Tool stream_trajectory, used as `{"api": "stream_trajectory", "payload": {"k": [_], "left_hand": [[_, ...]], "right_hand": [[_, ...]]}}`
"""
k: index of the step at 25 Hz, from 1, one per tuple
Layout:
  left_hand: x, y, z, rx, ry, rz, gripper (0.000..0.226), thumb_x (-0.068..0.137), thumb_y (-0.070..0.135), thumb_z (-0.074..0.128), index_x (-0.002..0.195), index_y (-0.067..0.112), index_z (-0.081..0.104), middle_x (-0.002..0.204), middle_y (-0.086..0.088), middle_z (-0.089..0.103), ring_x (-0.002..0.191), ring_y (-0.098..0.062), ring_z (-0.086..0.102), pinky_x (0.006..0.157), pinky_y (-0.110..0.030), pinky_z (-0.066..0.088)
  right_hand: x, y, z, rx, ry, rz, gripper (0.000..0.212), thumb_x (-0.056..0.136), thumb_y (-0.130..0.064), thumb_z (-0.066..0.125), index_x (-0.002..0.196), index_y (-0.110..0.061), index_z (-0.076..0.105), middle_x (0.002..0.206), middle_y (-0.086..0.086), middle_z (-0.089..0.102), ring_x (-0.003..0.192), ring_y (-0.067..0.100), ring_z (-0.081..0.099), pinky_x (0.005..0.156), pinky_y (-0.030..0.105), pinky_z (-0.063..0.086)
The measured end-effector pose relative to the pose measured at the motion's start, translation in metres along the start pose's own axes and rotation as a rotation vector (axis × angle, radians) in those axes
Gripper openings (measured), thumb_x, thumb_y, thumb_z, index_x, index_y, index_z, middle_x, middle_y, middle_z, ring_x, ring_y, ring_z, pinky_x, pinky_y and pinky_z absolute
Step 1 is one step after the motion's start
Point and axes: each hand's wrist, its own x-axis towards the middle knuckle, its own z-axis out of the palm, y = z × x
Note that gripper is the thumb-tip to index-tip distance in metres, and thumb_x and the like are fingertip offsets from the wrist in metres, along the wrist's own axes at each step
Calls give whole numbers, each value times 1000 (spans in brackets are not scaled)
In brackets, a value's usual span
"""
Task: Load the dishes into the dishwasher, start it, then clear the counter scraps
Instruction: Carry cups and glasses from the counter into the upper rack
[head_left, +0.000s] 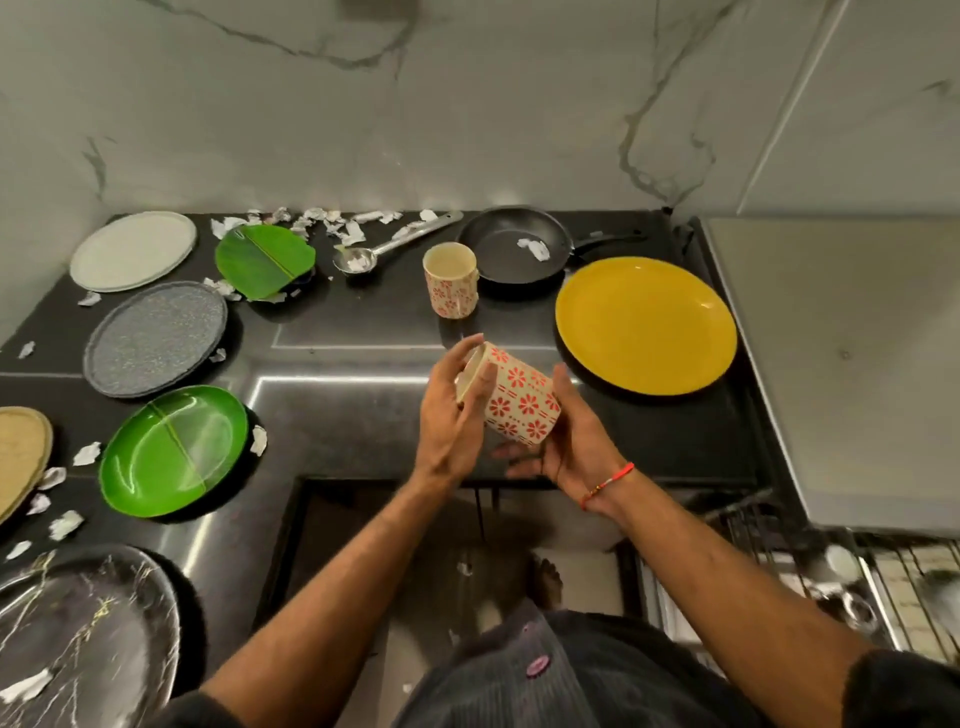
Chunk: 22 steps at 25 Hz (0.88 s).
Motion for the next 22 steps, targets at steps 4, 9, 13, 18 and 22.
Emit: {"api": "stream_trajectory", "payload": {"k": [4, 9, 13, 18, 22], "left_hand": [[-67, -10, 40, -64, -231, 14, 59, 96, 56, 53, 149, 33, 41, 141, 3, 51, 124, -10, 58, 97, -36, 56], [-133, -19, 81, -27, -586, -45, 79, 94, 48, 58, 159, 30, 15, 143, 8, 45, 116, 1, 59, 88, -24, 56], [-171, -31, 122, 139, -840, -25, 78, 95, 39, 67, 157, 27, 22, 145, 11, 45, 111, -4, 59, 85, -13, 51], [-216, -54, 182, 308, -895, -2, 62, 98, 24, 65, 153, 22, 37, 135, 6, 53, 99, -12, 63, 81, -20, 52], [-254, -59, 234, 400, -914, -68, 59, 99, 22, 64, 152, 24, 38, 133, 7, 53, 88, -11, 64, 75, -9, 45]], "right_hand": [[-66, 36, -35, 102, 209, -87, 70, 87, -60, 59, 134, -9, 52, 94, 16, 62, 63, 25, 57, 51, 30, 45], [-165, 84, -81, 145, 452, -208, 62, 87, -45, 67, 135, -12, 44, 92, 15, 63, 56, 23, 55, 40, 22, 39], [-238, 127, -128, 272, 614, -294, 43, 83, -20, 71, 121, -22, 51, 114, 15, 62, 80, 28, 63, 51, 31, 46], [-314, 167, -217, 379, 923, -374, 44, 78, -6, 66, 110, -33, 52, 120, 11, 58, 91, 28, 61, 56, 31, 46], [-343, 189, -311, 103, 1183, -298, 50, 85, -5, 66, 123, -31, 45, 122, 5, 57, 105, 26, 61, 69, 32, 58]]}}
